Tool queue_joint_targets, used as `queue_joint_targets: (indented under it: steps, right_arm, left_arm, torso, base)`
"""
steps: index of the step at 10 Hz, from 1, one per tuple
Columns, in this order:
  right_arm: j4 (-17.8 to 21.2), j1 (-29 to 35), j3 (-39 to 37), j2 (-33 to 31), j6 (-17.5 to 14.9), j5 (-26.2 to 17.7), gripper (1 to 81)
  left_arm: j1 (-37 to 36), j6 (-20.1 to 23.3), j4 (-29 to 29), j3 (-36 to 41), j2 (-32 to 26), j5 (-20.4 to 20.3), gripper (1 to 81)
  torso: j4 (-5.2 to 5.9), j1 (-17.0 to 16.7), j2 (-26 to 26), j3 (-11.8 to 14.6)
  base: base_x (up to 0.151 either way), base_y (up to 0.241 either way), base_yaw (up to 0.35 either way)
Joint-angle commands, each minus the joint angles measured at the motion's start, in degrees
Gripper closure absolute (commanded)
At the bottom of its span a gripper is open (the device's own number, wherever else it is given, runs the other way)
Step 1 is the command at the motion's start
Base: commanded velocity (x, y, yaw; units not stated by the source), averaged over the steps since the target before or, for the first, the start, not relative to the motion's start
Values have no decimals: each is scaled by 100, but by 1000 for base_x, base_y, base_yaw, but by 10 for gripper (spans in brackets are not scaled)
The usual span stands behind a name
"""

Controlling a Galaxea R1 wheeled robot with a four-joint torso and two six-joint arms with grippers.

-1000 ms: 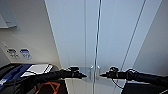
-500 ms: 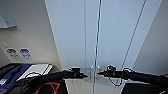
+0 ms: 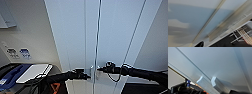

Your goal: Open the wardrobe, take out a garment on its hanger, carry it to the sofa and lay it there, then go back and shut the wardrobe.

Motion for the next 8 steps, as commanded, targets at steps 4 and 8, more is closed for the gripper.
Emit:
queue_joint_targets:
  steps: [4,8]
  right_arm:
    - [7,966,-284,373,12,-143,10]
    - [-116,914,-390,689,4,-407,10]
  left_arm:
    - [-941,76,21,-606,539,73,10]
    - [-1029,76,328,-1160,1066,73,10]
  torso:
    - [0,0,2,-2]
    - [0,0,2,-2]
  base:
    - [0,0,0]
    - [0,0,0]
